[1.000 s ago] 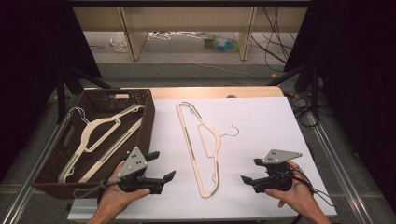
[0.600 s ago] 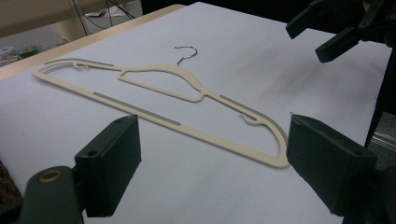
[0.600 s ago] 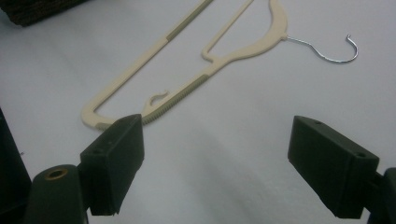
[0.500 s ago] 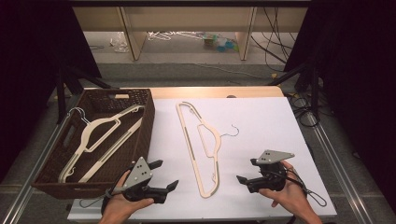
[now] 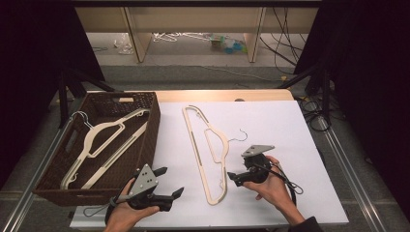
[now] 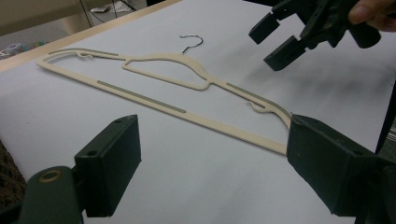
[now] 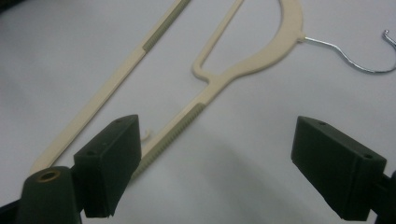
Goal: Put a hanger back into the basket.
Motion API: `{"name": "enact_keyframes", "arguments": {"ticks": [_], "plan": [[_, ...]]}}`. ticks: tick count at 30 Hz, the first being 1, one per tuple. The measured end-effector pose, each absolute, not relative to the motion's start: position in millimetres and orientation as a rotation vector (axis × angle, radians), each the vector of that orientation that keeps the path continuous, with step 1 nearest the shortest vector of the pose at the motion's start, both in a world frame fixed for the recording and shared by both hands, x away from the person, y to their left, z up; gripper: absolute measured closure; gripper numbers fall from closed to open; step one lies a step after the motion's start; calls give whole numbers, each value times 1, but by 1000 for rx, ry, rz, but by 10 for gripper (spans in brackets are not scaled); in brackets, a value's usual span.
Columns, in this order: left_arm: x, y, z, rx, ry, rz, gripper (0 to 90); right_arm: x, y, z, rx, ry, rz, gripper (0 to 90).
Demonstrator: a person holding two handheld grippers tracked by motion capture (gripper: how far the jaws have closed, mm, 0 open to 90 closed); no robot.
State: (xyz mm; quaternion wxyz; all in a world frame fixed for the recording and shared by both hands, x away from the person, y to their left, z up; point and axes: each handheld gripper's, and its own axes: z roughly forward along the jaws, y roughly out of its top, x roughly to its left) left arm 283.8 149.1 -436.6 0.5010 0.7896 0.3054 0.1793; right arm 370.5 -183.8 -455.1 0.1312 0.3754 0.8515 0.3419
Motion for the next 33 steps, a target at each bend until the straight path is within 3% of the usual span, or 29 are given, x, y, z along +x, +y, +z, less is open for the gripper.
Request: {"name": "enact_keyframes", "arguments": {"ticks": [17, 22, 33], "plan": [[282, 148, -438, 1924, 721, 420, 179, 399, -140, -473, 1129, 2595, 740, 352], [282, 148, -438, 1934, 702, 421, 180, 400, -137, -474, 1123, 2601, 696, 369], [281, 150, -439, 1930, 700, 419, 183, 400, -152, -467, 1092, 2702, 632, 658]]}}
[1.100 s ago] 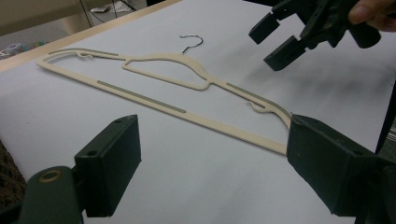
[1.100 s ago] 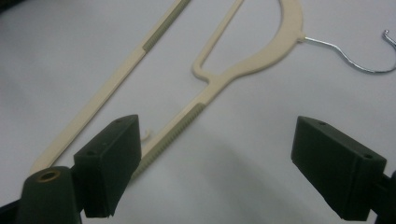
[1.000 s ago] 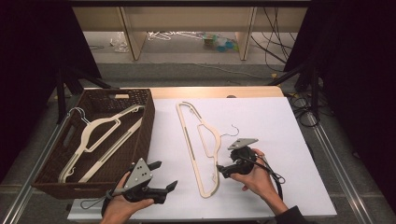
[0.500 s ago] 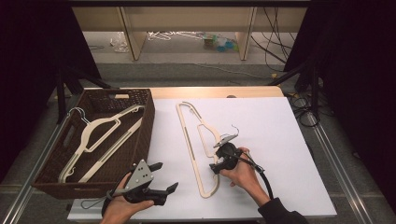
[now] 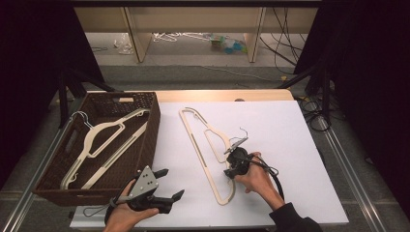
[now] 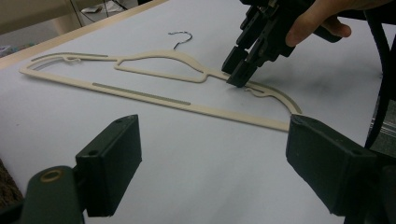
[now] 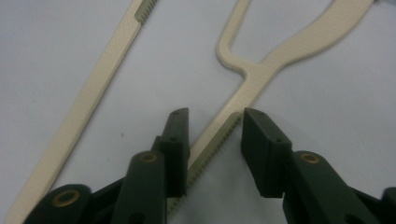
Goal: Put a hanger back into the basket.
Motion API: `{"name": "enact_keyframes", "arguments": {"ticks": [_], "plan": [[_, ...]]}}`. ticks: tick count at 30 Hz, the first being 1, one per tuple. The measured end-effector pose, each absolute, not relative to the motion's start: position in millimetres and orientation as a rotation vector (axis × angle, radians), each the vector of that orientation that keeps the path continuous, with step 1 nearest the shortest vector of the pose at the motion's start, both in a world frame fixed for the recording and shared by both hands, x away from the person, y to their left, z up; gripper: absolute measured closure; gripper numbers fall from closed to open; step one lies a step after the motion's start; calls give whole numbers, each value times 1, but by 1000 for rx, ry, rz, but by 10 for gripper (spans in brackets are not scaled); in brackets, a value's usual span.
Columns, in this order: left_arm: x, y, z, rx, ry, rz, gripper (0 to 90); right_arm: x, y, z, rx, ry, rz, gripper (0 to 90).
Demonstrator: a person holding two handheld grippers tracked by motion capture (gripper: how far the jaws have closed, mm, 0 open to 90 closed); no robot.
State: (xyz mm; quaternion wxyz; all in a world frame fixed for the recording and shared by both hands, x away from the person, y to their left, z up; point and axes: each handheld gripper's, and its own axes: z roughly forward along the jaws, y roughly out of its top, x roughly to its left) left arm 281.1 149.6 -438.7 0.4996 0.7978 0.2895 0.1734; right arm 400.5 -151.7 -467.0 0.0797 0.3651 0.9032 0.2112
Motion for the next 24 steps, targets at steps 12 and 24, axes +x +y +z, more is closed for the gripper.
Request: {"name": "enact_keyframes", "arguments": {"ticks": [12, 24], "plan": [[280, 151, -440, 1934, 700, 420, 192, 398, -182, -462, 1074, 2820, 572, 763], [280, 152, -441, 1949, 703, 431, 201, 388, -208, -458, 882, 2934, 489, 777]]}}
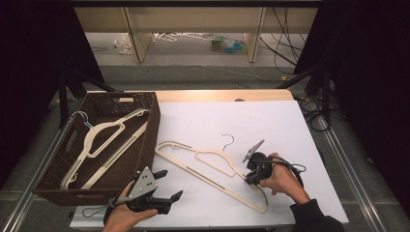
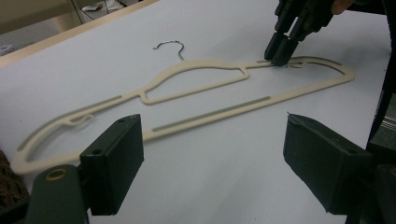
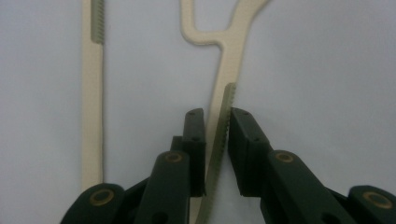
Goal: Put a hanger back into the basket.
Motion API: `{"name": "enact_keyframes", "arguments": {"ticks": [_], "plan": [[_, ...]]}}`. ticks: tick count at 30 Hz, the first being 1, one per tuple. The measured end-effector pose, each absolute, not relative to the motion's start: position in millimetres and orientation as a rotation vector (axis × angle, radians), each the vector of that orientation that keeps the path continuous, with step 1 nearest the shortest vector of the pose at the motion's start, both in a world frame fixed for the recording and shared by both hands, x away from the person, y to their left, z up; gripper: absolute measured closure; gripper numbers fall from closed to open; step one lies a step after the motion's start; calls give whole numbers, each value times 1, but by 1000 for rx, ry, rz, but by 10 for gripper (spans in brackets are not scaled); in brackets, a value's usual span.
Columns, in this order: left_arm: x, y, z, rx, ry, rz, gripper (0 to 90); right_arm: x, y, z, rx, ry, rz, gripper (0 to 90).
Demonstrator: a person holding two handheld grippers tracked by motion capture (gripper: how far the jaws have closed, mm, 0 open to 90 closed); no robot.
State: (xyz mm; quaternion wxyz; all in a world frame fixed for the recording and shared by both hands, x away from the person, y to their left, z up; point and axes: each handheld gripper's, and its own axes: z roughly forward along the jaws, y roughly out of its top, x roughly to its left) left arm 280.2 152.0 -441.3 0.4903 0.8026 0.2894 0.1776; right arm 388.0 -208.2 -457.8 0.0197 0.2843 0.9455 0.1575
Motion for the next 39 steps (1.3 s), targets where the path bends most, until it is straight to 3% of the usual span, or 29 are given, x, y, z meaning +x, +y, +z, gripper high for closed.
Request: {"name": "enact_keyframes", "arguments": {"ticks": [8, 23, 39], "plan": [[280, 150, -442, 1950, 695, 418, 202, 381, -229, -457, 866, 2972, 490, 787], [287, 139, -444, 1980, 678, 424, 203, 382, -213, -458, 924, 2939, 371, 763], [356, 84, -453, 2120, 683, 406, 252, 379, -215, -446, 807, 2960, 371, 793]]}}
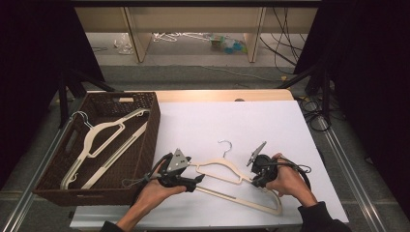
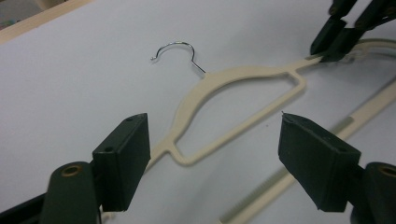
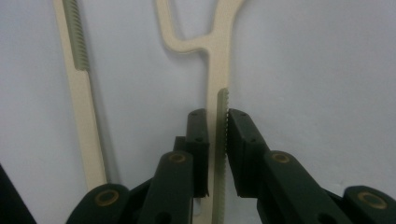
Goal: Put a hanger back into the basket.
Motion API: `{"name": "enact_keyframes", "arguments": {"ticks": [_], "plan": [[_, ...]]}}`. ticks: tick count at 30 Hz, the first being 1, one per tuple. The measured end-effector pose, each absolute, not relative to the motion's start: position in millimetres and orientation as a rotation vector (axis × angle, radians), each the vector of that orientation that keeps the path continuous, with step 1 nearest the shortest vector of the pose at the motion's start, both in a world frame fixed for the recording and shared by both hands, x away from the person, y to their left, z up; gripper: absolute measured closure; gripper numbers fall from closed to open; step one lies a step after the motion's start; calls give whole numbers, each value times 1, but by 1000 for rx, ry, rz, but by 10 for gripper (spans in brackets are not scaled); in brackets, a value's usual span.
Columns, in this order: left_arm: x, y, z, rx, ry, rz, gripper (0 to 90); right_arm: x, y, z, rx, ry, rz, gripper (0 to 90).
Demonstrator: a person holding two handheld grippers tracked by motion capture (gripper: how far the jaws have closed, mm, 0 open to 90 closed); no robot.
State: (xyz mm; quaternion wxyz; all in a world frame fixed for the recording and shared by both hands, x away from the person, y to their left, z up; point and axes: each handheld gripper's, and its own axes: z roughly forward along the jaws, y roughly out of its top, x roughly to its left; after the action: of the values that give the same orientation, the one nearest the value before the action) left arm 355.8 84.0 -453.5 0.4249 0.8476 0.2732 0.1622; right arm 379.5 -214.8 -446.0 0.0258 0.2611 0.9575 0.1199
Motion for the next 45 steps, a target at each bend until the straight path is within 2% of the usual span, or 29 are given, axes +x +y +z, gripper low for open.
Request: {"name": "enact_keyframes", "arguments": {"ticks": [4, 7, 14, 21, 24, 30, 31, 33, 45], "plan": [[373, 72, -464, 2174, 697, 405, 273, 376, -215, -438, 769, 2948, 361, 793], [380, 66, -469, 2238, 640, 466, 294, 373, -216, -432, 747, 2941, 364, 793], [397, 55, -478, 2279, 666, 405, 315, 370, -213, -425, 732, 2929, 359, 793], [405, 36, -481, 2304, 624, 377, 384, 365, -211, -415, 686, 2921, 375, 792], [408, 31, -482, 2312, 618, 369, 421, 362, -209, -412, 671, 2910, 383, 792], [411, 26, -484, 2335, 555, 323, 575, 360, -207, -408, 634, 2914, 398, 792], [411, 27, -483, 2342, 543, 333, 617, 360, -208, -407, 630, 2920, 402, 791], [411, 30, -481, 2343, 523, 304, 645, 361, -208, -406, 615, 2936, 374, 791], [398, 46, -441, 2343, 370, 290, 702, 363, -220, -407, 600, 2923, 501, 794]]}}
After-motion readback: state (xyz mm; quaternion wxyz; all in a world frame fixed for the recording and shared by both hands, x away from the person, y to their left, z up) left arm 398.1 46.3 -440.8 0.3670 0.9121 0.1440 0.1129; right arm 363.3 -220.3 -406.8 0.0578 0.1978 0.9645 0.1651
